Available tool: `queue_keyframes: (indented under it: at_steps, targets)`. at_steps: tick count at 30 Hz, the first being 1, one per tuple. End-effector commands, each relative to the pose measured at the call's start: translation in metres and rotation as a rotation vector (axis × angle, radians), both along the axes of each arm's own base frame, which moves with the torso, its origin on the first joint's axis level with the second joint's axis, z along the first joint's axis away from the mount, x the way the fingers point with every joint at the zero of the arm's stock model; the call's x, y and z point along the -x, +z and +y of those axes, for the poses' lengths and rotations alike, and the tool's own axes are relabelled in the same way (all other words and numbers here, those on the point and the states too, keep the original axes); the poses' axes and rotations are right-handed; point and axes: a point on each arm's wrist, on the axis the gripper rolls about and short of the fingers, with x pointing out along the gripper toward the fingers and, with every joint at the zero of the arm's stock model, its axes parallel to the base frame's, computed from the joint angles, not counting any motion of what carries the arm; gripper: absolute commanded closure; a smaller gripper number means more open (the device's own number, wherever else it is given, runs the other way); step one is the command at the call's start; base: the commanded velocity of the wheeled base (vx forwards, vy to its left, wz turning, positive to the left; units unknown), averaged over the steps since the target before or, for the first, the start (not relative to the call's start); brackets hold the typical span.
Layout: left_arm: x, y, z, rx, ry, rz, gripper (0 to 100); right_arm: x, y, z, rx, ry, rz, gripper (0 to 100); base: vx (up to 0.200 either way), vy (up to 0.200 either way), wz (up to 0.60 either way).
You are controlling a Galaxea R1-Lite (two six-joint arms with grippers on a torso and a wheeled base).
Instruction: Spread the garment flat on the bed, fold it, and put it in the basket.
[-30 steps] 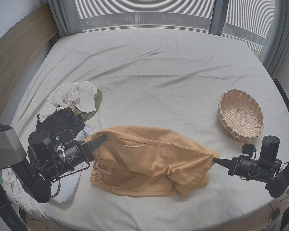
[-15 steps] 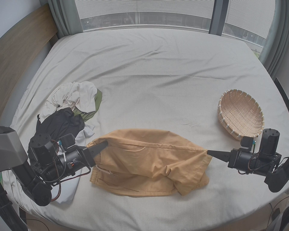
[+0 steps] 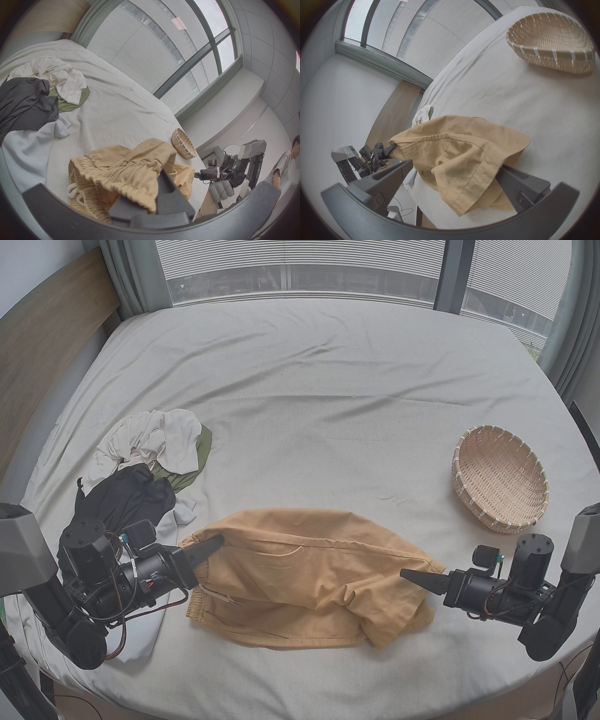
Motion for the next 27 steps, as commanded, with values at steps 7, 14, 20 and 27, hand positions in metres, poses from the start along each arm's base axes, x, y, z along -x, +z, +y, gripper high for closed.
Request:
queue_keyframes:
  at_steps: [7, 14, 20, 27]
  targets:
    - [0.000, 0.000, 0.000, 0.001, 0.000, 0.001, 100, -0.020, 0.003, 0.010, -0.016, -0.029, -0.057, 0, 0.000, 0.000, 0.00]
    - [0.000, 0.000, 0.000, 0.002, 0.000, 0.000, 100, -0.023, 0.007, 0.016, -0.042, -0.018, -0.063, 0, 0.000, 0.000, 0.00]
    - [0.001, 0.000, 0.000, 0.001, 0.000, 0.001, 100, -0.026, 0.008, 0.018, -0.040, -0.046, -0.075, 0, 0.000, 0.000, 0.00]
    - [0.001, 0.000, 0.000, 0.003, 0.000, 0.003, 100, -0.029, 0.003, 0.024, -0.029, -0.064, -0.072, 100, 0.000, 0.000, 0.00]
